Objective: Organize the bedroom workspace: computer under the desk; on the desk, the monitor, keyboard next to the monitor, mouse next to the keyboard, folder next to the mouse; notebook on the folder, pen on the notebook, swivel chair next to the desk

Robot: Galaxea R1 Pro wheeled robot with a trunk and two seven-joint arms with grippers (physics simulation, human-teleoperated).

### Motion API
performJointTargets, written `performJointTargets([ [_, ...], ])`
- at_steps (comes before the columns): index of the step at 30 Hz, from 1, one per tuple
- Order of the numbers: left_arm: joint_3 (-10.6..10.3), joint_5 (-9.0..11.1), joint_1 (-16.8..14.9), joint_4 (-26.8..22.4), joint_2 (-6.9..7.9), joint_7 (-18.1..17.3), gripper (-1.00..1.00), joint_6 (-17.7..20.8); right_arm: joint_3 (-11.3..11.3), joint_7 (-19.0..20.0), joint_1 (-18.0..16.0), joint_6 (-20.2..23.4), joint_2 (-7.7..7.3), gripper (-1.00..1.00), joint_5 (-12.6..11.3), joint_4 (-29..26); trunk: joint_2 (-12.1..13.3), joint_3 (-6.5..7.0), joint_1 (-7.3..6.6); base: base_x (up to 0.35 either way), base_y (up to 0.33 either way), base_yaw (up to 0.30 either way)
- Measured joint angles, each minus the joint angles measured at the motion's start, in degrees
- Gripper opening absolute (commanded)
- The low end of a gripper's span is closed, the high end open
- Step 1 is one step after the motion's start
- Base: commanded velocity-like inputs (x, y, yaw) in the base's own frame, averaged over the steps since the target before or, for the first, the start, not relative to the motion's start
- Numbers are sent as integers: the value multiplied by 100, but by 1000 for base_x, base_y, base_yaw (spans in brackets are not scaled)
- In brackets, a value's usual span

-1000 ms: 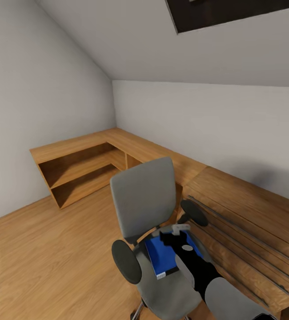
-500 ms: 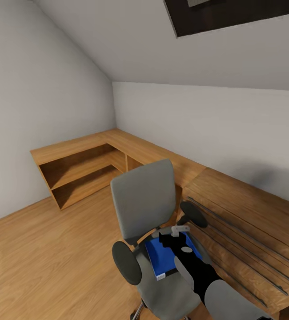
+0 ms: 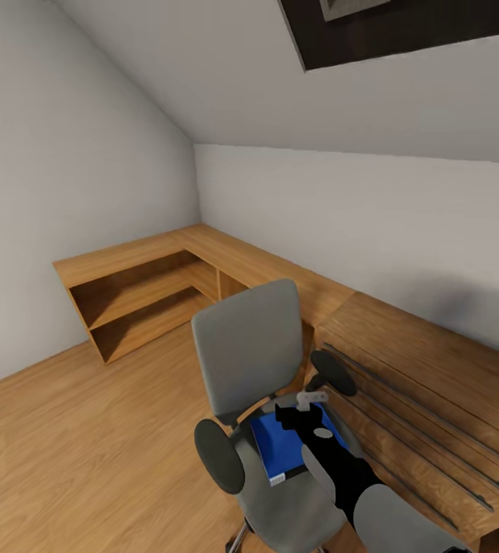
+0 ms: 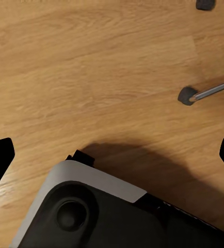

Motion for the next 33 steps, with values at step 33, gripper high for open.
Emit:
performJointTargets([
  [33, 4, 9, 0, 0, 119, 8, 100, 1, 0, 18, -3, -28, -2, 100, 10, 323, 0, 0, 0, 0, -118, 0],
])
